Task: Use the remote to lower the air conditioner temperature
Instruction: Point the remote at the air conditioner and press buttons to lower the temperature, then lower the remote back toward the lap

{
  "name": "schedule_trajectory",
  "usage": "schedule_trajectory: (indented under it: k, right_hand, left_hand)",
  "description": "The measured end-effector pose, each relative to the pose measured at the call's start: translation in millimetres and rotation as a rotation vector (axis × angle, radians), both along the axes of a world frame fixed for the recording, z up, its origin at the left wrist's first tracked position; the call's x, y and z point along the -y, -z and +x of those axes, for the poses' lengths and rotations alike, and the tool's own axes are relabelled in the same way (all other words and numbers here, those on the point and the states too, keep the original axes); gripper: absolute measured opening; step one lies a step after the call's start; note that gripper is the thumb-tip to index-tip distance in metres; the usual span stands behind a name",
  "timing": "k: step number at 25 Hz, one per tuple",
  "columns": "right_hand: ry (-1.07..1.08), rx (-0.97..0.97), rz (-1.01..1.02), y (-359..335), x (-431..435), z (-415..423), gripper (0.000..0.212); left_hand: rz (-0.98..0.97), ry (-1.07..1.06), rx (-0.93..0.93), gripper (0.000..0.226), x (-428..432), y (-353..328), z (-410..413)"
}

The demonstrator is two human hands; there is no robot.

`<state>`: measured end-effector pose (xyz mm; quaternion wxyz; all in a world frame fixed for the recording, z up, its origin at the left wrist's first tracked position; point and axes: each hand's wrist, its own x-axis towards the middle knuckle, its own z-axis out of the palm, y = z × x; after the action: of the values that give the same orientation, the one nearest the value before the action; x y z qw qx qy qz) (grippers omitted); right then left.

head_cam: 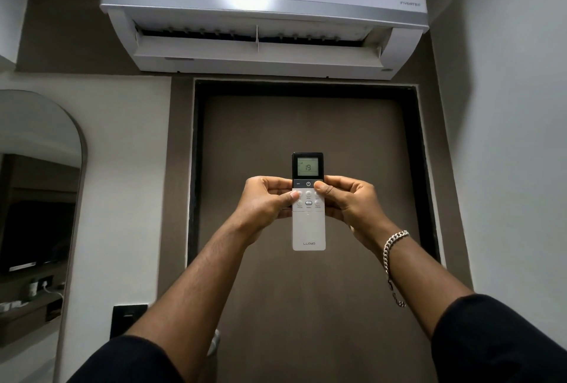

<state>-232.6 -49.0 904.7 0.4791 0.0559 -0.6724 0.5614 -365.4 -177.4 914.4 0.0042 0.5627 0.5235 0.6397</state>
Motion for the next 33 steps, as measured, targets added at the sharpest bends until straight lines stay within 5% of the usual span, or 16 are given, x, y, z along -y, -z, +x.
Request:
schedule_trajectory:
  k: [5, 11, 16, 21, 28, 33]
  right_hand:
    - [0.018, 0.012, -0.008, 7, -4, -2, 0.023]
    - [0.049, 0.039, -0.019, 24, -14, 3, 0.012]
    - [0.158, 0.179, -0.122, 98, -47, 18, 0.025]
    - [0.280, 0.363, -0.411, 238, -83, 57, 0.014]
    - [0.543, 0.665, -0.990, 514, -109, 177, 0.022]
    - [0.752, 0.865, -1.297, 703, -77, 274, 0.019]
  left_hand:
    - [-0.032, 0.006, -0.003, 0.031, -3, 6, -4]
    - [-0.054, 0.035, 0.048, 0.016, -15, 23, 1]
    - [-0.221, 0.032, 0.151, 0.029, -47, 86, 16]
    - [-0.498, 0.074, 0.275, 0.027, -111, 220, 41]
    - [-0.990, 0.198, 0.422, 0.019, -190, 501, 143]
    - [-1.282, 0.268, 0.340, 0.017, -201, 707, 244]
